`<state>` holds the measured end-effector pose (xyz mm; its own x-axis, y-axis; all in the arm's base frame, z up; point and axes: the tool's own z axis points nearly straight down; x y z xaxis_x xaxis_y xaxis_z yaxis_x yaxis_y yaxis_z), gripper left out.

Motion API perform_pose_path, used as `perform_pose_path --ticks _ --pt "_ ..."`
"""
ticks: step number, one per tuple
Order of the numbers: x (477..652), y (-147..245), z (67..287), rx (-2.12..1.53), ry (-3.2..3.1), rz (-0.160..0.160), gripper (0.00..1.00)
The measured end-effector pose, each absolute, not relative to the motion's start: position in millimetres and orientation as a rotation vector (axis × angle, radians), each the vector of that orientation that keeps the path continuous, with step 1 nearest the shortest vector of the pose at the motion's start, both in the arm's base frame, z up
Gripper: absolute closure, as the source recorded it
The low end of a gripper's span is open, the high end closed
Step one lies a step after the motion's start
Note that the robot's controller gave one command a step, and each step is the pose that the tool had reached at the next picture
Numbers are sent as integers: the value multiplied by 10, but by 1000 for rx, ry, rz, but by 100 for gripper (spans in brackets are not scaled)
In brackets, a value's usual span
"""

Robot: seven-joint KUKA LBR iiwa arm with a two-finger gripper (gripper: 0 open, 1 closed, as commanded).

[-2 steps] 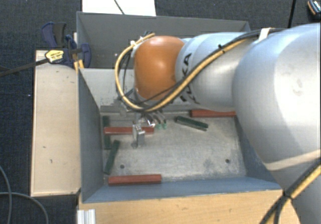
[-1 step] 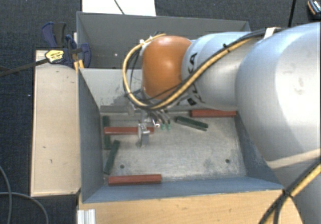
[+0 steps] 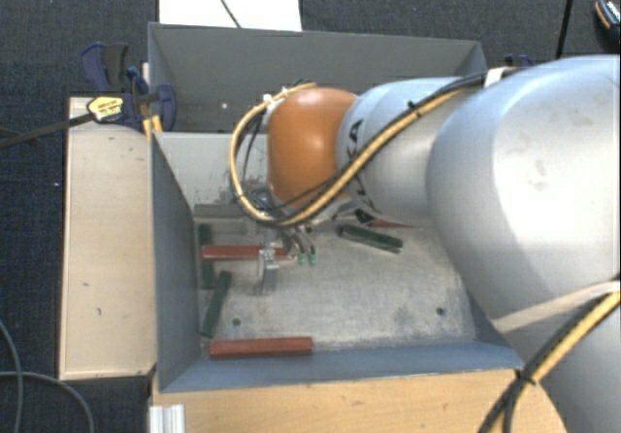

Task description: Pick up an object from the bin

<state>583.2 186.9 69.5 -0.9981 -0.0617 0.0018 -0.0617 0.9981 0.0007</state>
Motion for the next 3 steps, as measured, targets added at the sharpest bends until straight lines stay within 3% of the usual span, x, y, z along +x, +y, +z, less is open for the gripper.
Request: perform_pose_path --ticks 1,2,3 --pt "5839 1868 703 94 -3140 -2 0" --pt "5838 1868 702 92 -3140 -2 100" --pt "5853 1868 1040 89 -3147 -4 100"
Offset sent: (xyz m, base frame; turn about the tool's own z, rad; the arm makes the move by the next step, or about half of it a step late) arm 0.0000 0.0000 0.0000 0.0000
